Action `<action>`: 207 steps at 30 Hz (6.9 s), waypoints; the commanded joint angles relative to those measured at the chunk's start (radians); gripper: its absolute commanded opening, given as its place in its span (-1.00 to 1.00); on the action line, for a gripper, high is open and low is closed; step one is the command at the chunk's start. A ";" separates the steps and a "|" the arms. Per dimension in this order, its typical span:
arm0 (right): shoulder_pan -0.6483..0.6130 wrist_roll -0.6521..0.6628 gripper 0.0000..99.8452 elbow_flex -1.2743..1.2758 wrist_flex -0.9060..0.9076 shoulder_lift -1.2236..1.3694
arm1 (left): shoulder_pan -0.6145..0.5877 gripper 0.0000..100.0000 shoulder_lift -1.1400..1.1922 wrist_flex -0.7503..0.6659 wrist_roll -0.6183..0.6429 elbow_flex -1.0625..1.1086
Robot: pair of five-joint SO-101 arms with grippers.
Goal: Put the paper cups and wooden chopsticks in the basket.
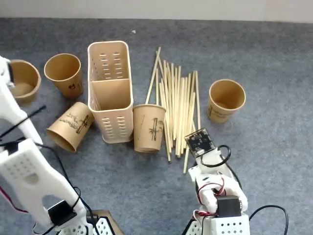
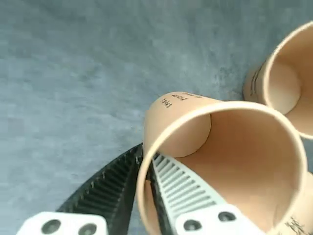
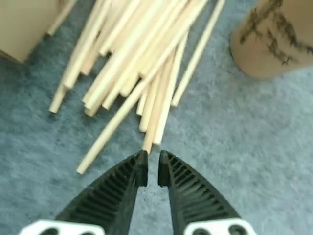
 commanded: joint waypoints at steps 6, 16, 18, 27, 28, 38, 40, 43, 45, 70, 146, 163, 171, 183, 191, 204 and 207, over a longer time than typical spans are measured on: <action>0.156 0.041 -0.87 -0.568 0.045 0.288 | -0.071 -0.99 -0.348 0.008 0.012 -0.038; 0.231 -0.041 -0.87 -1.406 0.099 1.262 | 0.157 -0.99 -0.648 0.012 0.084 0.036; 0.232 -0.063 -0.87 -1.504 0.099 1.402 | 0.246 -0.99 -0.661 0.011 0.124 0.068; 0.232 -0.101 -0.85 -1.633 0.099 1.715 | 0.648 -0.99 -0.661 -0.034 0.198 0.076; 0.234 -0.101 -0.81 -1.630 0.101 1.718 | 0.670 -0.99 -0.659 -0.038 0.198 0.081; 0.272 -0.032 -0.57 -1.629 0.091 1.725 | 0.662 -0.99 -0.478 -0.040 0.258 0.076; 0.280 -0.032 -0.57 -1.638 0.099 1.721 | 0.661 -0.99 -0.443 -0.040 0.276 0.076; 0.282 -0.031 -0.57 -1.673 0.101 1.716 | 0.667 -0.99 -0.395 -0.034 0.321 0.082; 0.282 -0.014 -0.57 -1.695 0.101 1.727 | 0.662 -0.99 -0.354 -0.018 0.342 0.079; 0.282 0.003 -0.99 -1.735 0.050 2.029 | 0.625 -0.97 -0.306 0.012 0.269 0.229; -0.461 -0.311 -0.67 -2.770 0.223 2.155 | -0.084 -0.35 -0.305 0.008 0.267 -0.157; -0.418 -0.229 -0.67 -2.882 0.647 2.003 | -0.035 -0.36 -0.369 0.015 0.095 0.262; -0.315 -0.229 -0.67 -2.241 0.645 1.650 | -0.025 -0.36 -0.625 0.011 -0.259 0.826; -0.326 -0.104 -0.67 -1.369 0.544 1.092 | -0.077 -0.36 -0.885 -0.733 -0.529 1.655; -0.331 -0.080 -0.67 -1.222 0.530 0.987 | -0.058 -0.35 -0.883 -1.132 -0.660 1.842; -0.326 -0.081 -0.67 -1.216 0.532 0.980 | 0.186 -0.36 -0.889 -1.220 -0.598 1.885; -0.326 -0.081 -0.67 -1.216 0.532 0.980 | 0.243 -0.38 -0.892 -1.220 -0.539 1.877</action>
